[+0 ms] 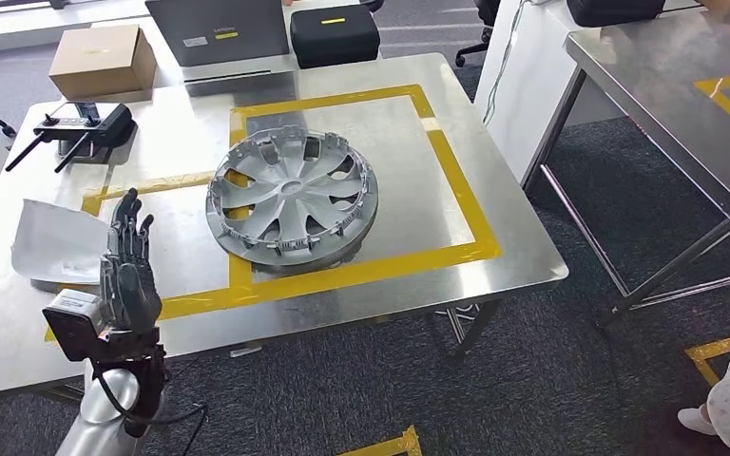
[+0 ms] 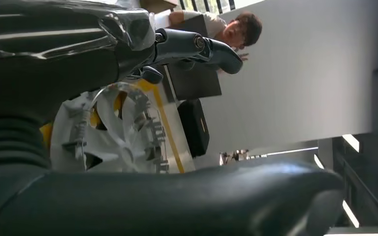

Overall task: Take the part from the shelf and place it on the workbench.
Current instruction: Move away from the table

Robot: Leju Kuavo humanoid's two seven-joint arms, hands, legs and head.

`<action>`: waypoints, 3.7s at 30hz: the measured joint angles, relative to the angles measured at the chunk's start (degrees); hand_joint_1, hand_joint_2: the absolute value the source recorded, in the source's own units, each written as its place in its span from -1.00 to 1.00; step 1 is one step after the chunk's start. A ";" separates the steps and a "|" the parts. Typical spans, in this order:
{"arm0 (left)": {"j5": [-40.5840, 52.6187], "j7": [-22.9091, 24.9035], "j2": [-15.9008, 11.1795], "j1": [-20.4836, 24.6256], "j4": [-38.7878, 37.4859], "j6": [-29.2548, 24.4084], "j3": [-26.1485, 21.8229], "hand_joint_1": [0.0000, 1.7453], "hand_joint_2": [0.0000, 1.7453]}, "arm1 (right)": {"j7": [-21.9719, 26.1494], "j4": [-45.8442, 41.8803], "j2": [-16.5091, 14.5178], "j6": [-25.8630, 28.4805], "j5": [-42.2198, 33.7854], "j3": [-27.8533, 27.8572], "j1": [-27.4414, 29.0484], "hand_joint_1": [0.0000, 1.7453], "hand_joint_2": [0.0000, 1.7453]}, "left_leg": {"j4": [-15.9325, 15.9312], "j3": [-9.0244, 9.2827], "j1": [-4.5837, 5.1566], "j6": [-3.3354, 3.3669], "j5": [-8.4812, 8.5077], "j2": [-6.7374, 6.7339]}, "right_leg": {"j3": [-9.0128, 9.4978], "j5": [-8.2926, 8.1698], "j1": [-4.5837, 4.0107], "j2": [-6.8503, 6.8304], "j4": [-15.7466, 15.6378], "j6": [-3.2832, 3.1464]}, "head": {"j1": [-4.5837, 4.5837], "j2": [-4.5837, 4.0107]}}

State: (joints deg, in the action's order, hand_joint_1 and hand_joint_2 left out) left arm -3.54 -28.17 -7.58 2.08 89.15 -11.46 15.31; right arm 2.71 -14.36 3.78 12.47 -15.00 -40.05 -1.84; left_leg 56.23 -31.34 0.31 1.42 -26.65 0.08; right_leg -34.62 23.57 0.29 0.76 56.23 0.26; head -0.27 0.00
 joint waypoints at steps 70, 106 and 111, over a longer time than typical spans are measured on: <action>-3.76 0.82 -2.41 0.30 2.83 -2.68 14.91 -1.00 -1.00 | 1.55 0.03 -1.19 2.61 -4.78 -1.04 0.21 -1.00 -1.00 | 8.46 0.23 -1.03 -0.99 -2.15 -0.48 | -2.71 -0.56 1.50 -0.78 2.64 0.39 | -0.21 0.00; -3.68 1.89 -1.55 2.38 2.36 -2.26 15.52 -1.00 -1.00 | 1.15 0.06 0.01 2.02 -5.72 -1.75 0.02 -1.00 -1.00 | -0.14 3.71 -0.80 0.30 -1.93 0.07 | -1.51 -2.72 1.92 -1.00 0.30 3.08 | -0.05 0.00; -3.68 2.03 -1.34 2.46 2.26 -2.24 15.54 -1.00 -1.00 | 1.14 0.07 0.09 2.02 -5.78 -1.97 0.10 -1.00 -1.00 | -0.43 -0.38 0.00 2.38 1.97 -0.34 | -5.93 7.53 1.59 -0.90 14.61 1.38 | 0.19 0.00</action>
State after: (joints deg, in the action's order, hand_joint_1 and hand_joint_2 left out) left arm -7.21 -26.14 -8.92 4.54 91.41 -13.70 30.85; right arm 3.85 -14.29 3.87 14.50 -20.79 -42.03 -1.74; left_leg 55.80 -31.72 0.31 3.80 -24.68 -0.26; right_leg -40.56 31.10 1.89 -0.14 70.84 1.64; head -0.08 0.00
